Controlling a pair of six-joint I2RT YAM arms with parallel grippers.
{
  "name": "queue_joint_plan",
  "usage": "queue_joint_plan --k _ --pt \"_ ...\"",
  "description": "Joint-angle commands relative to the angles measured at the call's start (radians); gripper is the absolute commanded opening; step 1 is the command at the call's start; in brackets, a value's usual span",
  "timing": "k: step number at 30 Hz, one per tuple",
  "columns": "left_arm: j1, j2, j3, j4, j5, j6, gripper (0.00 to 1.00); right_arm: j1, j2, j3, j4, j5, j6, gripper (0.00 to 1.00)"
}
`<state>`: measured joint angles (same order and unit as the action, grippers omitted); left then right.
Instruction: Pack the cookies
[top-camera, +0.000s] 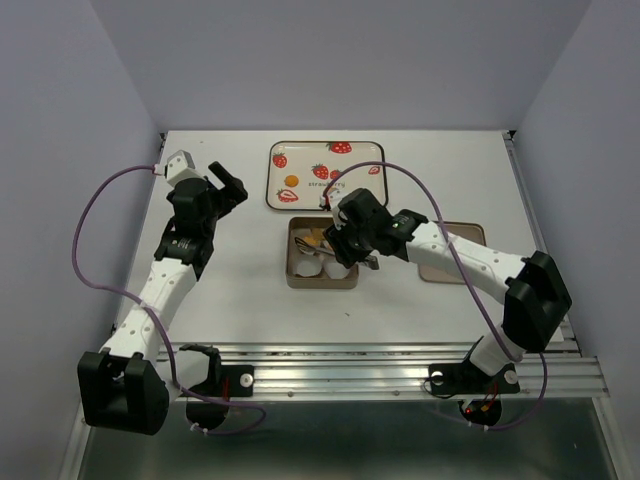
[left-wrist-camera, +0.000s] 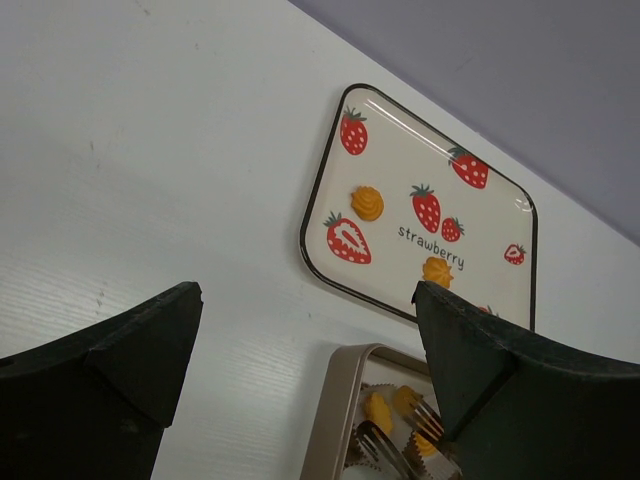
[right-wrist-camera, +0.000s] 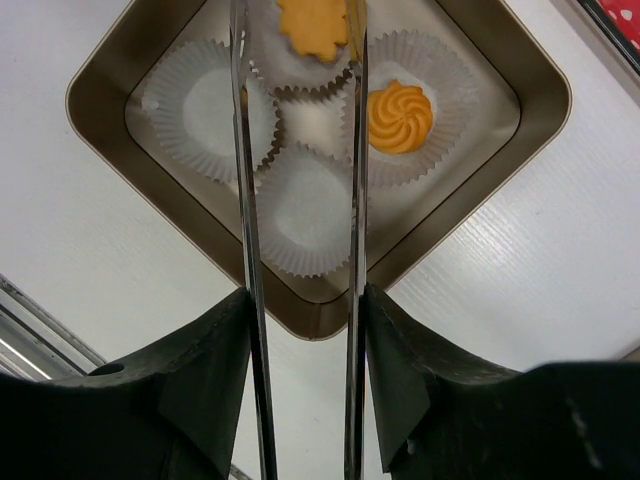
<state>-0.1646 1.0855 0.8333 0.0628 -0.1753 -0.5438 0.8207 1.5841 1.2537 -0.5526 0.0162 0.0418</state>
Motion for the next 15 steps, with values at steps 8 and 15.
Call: queue_joint_plan --k 8,15 --pt "-0.006 -0.042 0.003 0.034 0.000 0.016 0.99 0.011 -0.013 0.033 0.056 0.021 0.012 0.52" --pt "-0.006 -0.045 0.004 0.034 -0.003 0.018 0.99 0.011 -0.058 0.049 0.054 0.007 0.007 0.52"
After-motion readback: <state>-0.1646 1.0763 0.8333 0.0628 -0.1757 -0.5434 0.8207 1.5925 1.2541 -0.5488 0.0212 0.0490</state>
